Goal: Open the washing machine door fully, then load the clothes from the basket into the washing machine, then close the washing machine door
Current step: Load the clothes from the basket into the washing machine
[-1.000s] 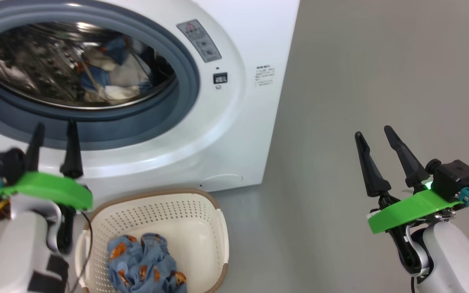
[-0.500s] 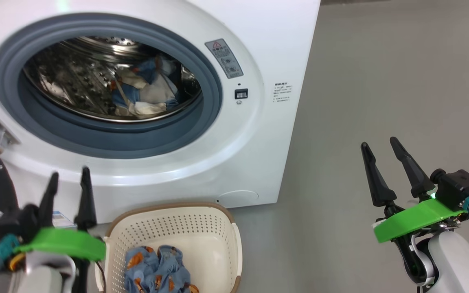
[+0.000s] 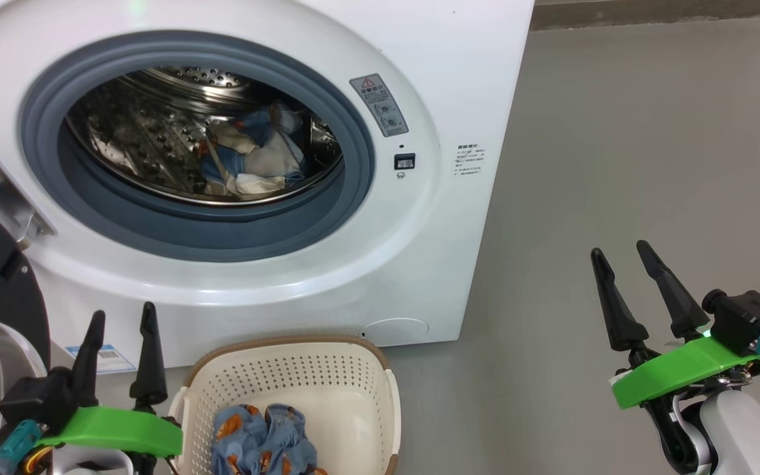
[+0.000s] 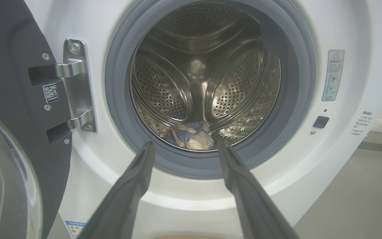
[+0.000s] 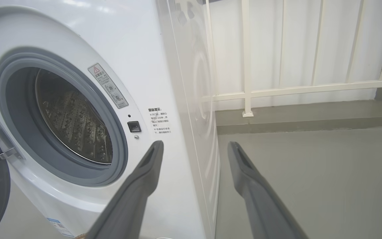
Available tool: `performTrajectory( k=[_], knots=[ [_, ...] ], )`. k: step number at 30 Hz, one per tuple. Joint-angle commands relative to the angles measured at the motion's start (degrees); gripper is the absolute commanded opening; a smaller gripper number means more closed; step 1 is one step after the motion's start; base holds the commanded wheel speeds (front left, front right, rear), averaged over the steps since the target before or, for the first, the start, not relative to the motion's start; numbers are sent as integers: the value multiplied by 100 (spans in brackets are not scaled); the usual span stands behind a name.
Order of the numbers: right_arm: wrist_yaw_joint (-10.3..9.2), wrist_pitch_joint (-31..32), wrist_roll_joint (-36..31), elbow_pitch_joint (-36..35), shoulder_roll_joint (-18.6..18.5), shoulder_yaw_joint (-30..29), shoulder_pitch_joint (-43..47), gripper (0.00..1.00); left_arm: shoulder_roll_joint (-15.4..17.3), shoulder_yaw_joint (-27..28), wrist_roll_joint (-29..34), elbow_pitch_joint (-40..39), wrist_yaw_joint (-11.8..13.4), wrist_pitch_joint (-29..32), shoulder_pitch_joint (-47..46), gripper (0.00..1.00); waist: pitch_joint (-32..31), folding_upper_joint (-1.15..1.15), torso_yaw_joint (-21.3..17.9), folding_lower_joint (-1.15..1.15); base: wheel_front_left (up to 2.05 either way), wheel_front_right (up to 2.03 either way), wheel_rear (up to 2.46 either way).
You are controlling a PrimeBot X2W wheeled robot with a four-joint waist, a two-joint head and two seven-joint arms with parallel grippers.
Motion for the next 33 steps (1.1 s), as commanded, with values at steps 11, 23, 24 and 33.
performTrajectory(
  k=[11, 23, 24, 33],
  knots=[
    [25, -46, 43, -121, -123, 159, -30, 100, 84, 168, 46, -242, 37, -38, -49, 100, 24, 0, 17, 0, 0, 0, 0],
    [25, -46, 43, -124, -132, 215, -58, 100, 82, 137, 12, -280, 28, -38, -67, 100, 66, 0, -12, 0, 0, 0, 0],
    [25, -46, 42, -124, -133, 217, -61, 100, 82, 132, 13, -281, 27, -38, -70, 100, 70, 0, -13, 0, 0, 0, 0],
    [25, -46, 41, -113, -134, 239, -71, 100, 83, 95, -8, -240, 28, -38, -90, 100, 84, 0, -31, 0, 0, 0, 0]
  ],
)
